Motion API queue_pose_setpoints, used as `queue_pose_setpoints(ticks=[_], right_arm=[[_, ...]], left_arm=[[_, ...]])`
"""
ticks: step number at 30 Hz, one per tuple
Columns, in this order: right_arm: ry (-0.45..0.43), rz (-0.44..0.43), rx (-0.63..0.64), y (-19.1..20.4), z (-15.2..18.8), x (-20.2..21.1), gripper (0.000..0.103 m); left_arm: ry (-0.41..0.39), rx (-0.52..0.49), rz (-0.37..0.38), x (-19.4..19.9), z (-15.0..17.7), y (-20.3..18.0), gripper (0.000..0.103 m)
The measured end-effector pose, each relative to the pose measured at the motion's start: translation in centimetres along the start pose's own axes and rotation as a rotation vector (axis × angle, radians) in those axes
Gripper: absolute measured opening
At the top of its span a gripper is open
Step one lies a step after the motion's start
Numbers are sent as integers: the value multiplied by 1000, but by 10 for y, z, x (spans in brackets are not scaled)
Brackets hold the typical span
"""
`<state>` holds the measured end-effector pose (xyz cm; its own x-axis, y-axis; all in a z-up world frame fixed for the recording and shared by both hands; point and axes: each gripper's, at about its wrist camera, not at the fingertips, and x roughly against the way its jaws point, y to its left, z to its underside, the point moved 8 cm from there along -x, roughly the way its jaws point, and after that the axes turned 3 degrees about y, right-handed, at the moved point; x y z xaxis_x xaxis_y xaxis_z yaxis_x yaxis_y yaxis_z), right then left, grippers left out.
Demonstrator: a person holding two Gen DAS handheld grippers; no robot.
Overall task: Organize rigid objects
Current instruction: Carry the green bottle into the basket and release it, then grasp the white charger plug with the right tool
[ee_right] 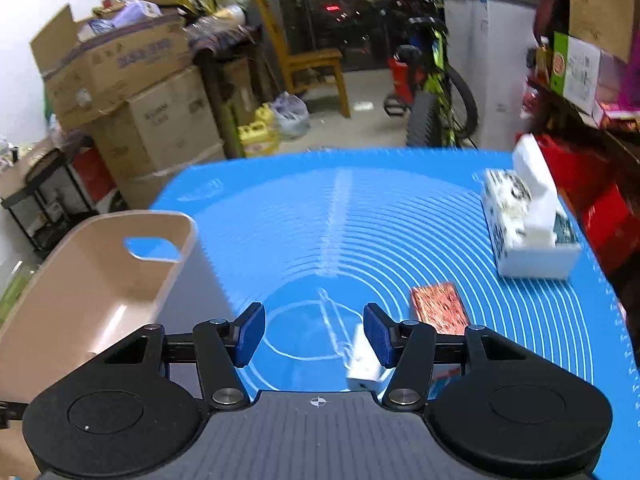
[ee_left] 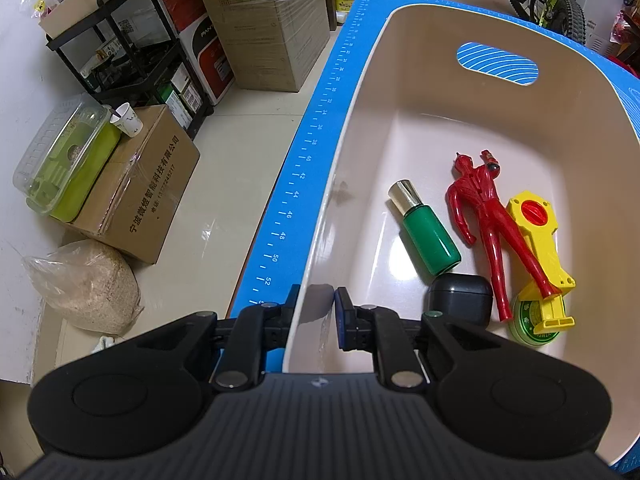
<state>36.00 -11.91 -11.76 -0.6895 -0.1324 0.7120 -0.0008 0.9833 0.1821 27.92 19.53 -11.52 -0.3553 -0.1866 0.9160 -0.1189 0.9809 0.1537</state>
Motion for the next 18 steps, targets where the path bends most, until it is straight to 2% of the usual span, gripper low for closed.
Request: queue_pose_setpoints(ticks=[14,17,18], right_arm=[[55,90,74,-8,23,-48,62],[75,100,90,-8,30,-58,53],[78,109,98,-9,32,-61,45]], left_arm=[[0,-6,0,-2,1,0,19],[1,-6,2,-2,1,0,19],[1,-6,3,-2,2,0,19]])
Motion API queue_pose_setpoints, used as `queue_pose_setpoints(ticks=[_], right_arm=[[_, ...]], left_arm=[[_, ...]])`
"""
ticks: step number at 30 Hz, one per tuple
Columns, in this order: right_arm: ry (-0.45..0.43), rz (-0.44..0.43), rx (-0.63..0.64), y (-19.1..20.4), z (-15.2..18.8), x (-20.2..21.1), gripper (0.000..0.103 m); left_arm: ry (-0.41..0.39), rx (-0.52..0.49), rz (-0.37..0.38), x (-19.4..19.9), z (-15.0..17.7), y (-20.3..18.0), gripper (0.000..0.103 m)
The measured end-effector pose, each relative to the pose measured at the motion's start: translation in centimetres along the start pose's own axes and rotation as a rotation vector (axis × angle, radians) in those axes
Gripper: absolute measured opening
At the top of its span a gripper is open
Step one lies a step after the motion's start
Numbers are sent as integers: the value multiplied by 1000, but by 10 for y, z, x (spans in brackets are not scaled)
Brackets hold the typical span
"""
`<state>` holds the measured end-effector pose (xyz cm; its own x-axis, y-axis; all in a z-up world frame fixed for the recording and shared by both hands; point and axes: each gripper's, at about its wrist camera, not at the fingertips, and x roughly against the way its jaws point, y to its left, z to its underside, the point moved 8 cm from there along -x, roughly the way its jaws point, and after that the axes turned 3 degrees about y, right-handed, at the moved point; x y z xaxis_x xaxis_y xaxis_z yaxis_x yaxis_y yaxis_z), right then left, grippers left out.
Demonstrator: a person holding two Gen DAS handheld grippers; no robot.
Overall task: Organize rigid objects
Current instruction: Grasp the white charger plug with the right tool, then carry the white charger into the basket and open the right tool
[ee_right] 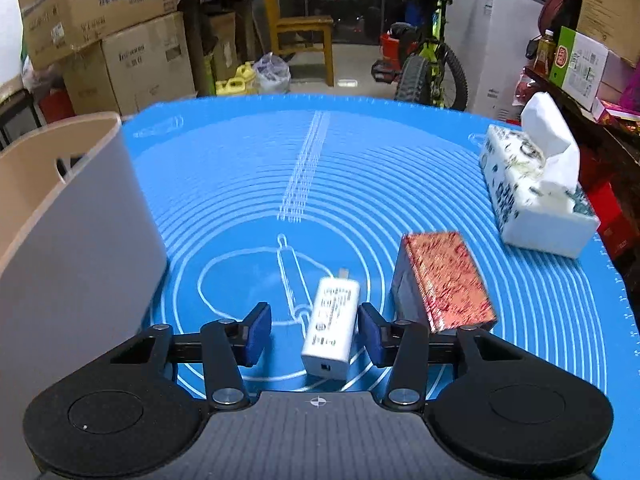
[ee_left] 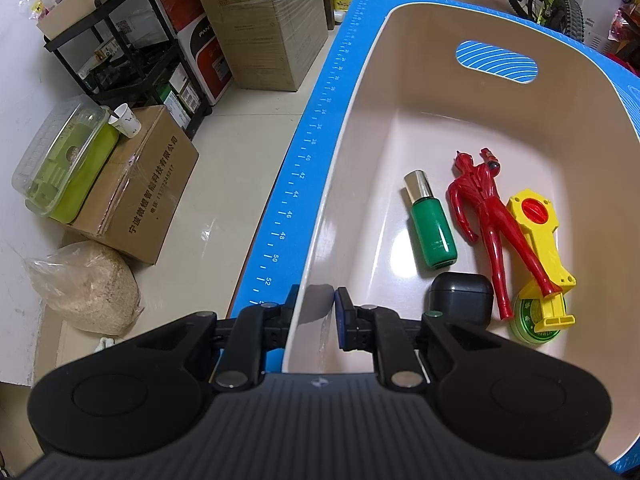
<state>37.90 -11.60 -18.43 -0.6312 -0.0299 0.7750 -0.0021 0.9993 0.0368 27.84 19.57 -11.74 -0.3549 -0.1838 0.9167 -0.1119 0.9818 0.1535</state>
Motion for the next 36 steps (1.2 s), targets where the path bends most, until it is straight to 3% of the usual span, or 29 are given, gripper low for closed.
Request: queue_pose_setpoints(ticks=[3,11,19,29,36], right_arm=[[-1,9,7,-2,3,-4,32],[-14,13,32,2,-2,14,32],[-124,-20,-4,8,-32,74,32],[-334,-164,32,54,-60,153,32],[-328,-269,131,111,-47,164,32]], left_arm=[[0,0,-1,0,0,0,19],[0,0,-1,0,0,0,19],[0,1,-1,0,-1,0,19],[0,0,-1,0,-1,0,19],[-2,2,2,0,-1,1,19]])
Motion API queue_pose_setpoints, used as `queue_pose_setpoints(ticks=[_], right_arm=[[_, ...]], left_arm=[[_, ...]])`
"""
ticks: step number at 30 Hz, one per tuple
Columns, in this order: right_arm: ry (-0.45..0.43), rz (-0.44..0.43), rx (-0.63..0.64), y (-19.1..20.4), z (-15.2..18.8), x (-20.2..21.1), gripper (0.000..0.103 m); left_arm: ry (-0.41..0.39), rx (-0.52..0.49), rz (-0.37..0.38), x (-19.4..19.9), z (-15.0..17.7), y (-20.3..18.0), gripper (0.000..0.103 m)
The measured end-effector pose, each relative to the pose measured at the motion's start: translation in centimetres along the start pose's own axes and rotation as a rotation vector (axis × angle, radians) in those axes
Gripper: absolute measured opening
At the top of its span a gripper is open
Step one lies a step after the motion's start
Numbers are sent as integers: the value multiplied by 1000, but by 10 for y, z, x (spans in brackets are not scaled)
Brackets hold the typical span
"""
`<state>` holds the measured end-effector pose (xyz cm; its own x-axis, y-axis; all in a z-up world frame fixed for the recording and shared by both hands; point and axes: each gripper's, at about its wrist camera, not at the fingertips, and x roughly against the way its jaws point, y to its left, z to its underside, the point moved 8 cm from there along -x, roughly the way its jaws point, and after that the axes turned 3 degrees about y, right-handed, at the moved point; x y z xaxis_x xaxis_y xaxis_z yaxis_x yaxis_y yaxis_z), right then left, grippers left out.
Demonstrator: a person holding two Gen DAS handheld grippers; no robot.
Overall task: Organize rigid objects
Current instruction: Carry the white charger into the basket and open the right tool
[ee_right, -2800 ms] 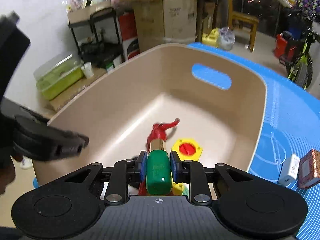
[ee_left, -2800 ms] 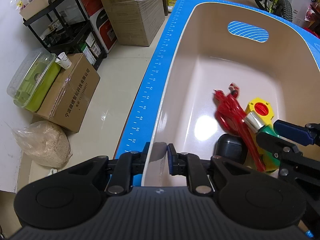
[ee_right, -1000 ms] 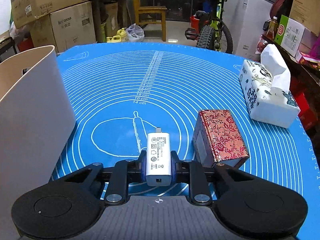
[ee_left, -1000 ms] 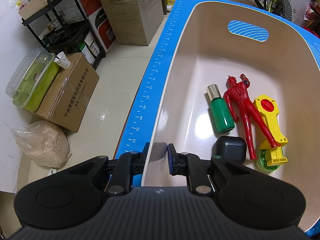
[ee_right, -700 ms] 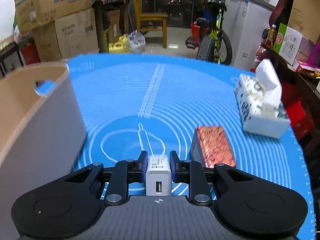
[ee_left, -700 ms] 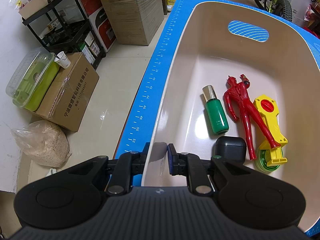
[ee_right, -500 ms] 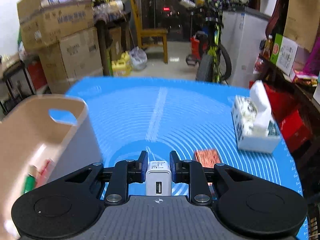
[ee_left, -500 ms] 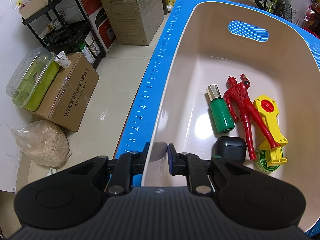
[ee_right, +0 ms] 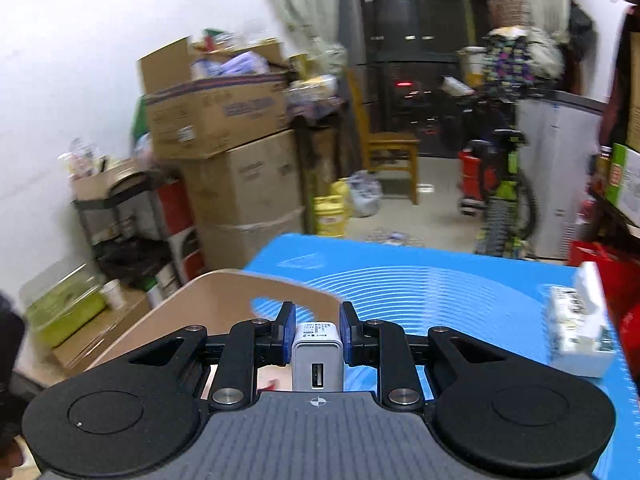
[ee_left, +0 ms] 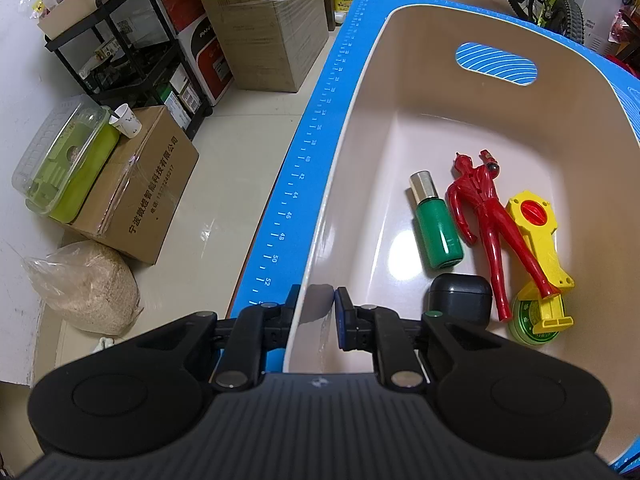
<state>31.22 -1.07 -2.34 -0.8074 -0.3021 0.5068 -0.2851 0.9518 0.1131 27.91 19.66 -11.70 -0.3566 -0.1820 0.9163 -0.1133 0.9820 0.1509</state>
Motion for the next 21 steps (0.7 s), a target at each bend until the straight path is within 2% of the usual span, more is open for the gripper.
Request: queue_pose_setpoints(ticks=[7,11,17,21], right_arm=[[79,-78,90,51,29,-16,32],[157,-97,143,70,49,-28,32],[285,-104,197,82,76,-43,32],[333,-111,202,82,85,-49,32]], left_arm=[[0,-1,-2,0,-1,1,19],[0,-1,-2,0,-1,0,18],[0,-1,-2,0,-1,0,18],[-1,-2,-2,0,-1,0,18]])
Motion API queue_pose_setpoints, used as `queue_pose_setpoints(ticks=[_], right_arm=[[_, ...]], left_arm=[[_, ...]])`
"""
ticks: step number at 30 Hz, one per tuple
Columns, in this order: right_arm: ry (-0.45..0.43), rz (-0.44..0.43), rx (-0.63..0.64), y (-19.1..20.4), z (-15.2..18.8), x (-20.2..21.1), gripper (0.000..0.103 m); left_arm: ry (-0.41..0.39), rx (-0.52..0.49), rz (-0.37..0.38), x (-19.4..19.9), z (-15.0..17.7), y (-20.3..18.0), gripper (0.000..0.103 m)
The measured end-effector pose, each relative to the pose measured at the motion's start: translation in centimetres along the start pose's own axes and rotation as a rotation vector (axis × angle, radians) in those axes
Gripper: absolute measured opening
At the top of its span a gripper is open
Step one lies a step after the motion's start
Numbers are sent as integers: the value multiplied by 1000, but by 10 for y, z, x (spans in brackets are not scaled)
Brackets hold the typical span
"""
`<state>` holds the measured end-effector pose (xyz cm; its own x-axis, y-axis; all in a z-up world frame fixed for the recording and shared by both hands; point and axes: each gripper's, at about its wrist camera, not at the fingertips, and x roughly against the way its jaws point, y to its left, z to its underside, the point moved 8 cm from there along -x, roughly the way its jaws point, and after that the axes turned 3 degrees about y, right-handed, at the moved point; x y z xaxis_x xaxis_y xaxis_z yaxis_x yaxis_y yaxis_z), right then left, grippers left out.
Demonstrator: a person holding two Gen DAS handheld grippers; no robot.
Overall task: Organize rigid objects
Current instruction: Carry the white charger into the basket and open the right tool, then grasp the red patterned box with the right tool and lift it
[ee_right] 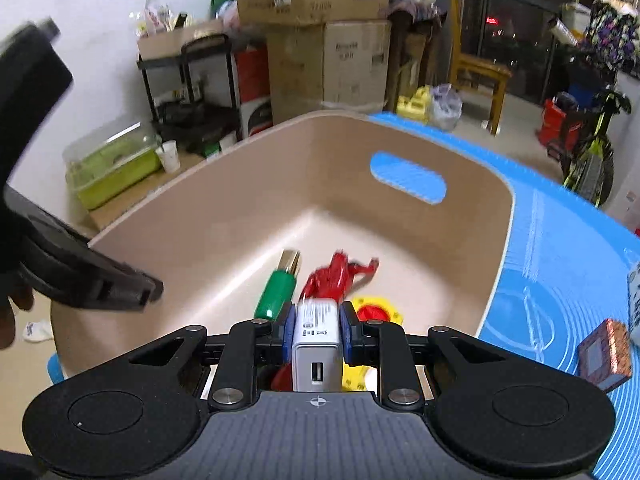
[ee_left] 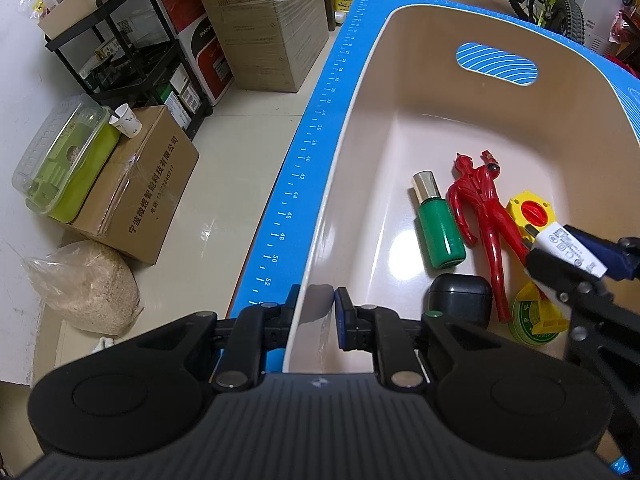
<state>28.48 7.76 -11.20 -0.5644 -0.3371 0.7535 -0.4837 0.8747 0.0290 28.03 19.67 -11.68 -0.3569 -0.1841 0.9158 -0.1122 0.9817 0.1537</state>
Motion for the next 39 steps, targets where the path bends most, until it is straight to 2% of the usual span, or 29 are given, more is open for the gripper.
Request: queue_pose_setpoints(ticks=[2,6,8,9,10,15,22,28,35,39], right_arm=[[5,1,14,2,0,-1,33],[-11,-27,8,-2,-3,5,47],[-44,-37,8,-4,-4,15,57],[-64,-27,2,-6,-6,21,69],[-80,-19,-7,-8,-9,25,74],[-133,-23,-83,-29,-21,47,74],[-183,59,-166,-79,-25,67,76],[-174,158,-255,-136,-11,70,77],[-131,296,-336,-203,21,63,78],[-69,316,-418,-236,49,45,78]], left_arm=[[0,-1,-2,-1,0,0,18],[0,2,1,-1,0,0,18],[0,2,1,-2,0,0,18],[1,3,2,-2,0,1,18],[2,4,2,-2,0,1,19],[1,4,1,-2,-1,2,19],[1,5,-1,-1,-1,2,19],[1,7,-1,-2,-1,3,19],[0,5,-1,-1,-1,3,19],[1,5,-2,-1,-1,3,19]])
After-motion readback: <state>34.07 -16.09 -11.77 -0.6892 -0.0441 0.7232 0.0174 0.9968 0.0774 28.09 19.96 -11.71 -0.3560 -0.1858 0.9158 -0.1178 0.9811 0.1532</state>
